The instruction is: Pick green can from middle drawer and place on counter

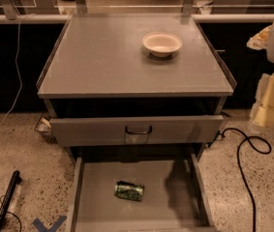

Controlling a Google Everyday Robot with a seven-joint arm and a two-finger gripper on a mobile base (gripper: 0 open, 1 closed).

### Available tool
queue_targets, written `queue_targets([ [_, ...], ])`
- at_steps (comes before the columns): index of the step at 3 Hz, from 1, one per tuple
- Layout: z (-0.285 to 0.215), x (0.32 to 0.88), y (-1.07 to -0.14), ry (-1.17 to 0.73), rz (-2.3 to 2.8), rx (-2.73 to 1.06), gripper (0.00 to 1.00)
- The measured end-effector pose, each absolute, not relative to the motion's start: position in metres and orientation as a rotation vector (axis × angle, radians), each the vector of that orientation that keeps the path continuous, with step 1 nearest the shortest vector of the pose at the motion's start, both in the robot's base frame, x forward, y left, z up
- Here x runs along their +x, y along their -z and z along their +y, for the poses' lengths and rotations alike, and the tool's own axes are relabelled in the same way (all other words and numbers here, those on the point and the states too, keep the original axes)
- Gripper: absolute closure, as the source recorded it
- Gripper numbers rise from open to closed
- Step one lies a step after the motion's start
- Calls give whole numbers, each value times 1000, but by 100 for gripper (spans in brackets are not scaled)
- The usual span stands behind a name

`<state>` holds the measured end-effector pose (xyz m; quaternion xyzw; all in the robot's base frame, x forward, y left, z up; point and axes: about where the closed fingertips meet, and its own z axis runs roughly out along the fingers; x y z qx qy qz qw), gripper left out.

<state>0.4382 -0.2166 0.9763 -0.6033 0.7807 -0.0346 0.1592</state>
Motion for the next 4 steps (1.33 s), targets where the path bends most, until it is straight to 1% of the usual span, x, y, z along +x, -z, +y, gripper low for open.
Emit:
queue_targets([
  [1, -217, 438, -976, 99, 2231, -1724, 0],
  [2, -211, 438, -959, 39, 2183, -1730, 0],
  [3, -206, 428, -925, -77, 2137, -1702, 0],
  [4, -201, 411, -870, -224, 2092, -1665, 0],
])
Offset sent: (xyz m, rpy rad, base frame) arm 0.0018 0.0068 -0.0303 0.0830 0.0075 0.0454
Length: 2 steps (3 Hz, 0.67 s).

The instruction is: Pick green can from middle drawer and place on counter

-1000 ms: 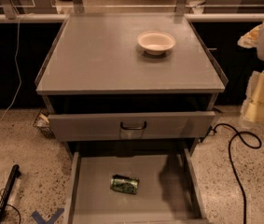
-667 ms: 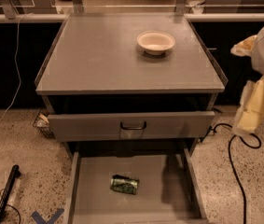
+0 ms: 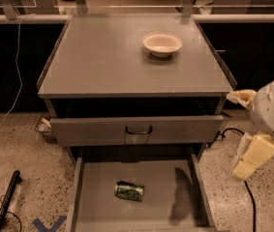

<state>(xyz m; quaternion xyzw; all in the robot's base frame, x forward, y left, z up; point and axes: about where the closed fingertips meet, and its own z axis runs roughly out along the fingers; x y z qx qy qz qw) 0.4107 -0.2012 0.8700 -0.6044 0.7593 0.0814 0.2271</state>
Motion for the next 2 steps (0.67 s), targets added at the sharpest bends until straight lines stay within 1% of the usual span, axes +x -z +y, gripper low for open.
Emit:
queue_targets([
  [1, -197, 402, -833, -296, 2074, -1653, 0],
  [2, -181, 405, -766, -415, 2105, -1646, 0],
])
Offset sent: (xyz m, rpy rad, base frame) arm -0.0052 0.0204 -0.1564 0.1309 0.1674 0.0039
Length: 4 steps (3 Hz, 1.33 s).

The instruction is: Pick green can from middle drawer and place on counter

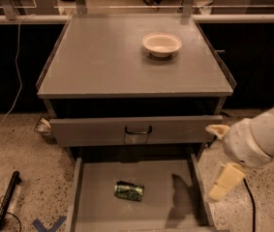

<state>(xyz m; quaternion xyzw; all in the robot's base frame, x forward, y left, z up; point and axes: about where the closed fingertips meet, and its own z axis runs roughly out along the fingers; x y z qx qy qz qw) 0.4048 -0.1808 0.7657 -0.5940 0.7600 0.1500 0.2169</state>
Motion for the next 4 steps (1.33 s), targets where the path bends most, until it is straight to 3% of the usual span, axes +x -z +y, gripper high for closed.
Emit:
queue_targets([
  [2, -159, 412, -730, -488, 2109, -1648, 0],
  [4, -94, 416, -658, -750, 2062, -1477, 0],
])
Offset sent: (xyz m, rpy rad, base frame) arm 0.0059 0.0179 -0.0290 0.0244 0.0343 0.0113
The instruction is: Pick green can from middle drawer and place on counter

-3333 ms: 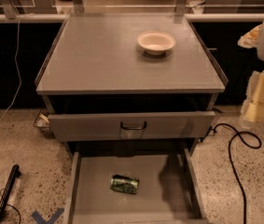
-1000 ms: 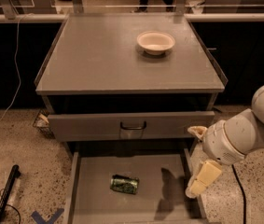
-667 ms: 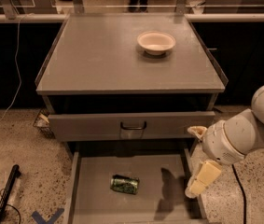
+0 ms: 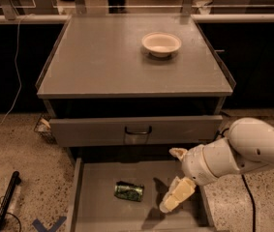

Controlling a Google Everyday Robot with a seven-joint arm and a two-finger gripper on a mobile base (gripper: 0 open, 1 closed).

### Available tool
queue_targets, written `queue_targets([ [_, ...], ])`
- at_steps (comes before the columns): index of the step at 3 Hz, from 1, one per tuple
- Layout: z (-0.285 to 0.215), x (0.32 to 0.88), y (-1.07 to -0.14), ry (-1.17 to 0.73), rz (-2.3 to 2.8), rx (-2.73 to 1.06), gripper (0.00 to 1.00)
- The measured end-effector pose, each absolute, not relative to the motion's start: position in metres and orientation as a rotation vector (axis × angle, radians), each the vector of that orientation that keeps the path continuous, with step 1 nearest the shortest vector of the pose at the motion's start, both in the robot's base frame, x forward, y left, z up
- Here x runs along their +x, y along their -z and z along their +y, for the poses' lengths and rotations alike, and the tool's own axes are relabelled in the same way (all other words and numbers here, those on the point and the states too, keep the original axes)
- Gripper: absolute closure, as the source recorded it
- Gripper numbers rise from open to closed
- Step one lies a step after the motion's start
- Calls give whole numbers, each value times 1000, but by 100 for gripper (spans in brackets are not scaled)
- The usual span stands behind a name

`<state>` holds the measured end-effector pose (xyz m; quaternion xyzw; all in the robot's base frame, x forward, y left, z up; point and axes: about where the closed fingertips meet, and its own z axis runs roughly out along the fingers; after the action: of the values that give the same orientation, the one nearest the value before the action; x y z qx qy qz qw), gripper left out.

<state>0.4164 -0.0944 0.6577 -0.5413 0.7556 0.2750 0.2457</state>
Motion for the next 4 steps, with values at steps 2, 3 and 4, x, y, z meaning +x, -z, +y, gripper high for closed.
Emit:
queue_targets([
  [2, -70, 427, -593, -859, 2068, -1285, 0],
  [3, -88, 434, -554, -711, 2124, -1225, 0],
  [4, -115, 443, -524, -566, 2186, -1185, 0],
])
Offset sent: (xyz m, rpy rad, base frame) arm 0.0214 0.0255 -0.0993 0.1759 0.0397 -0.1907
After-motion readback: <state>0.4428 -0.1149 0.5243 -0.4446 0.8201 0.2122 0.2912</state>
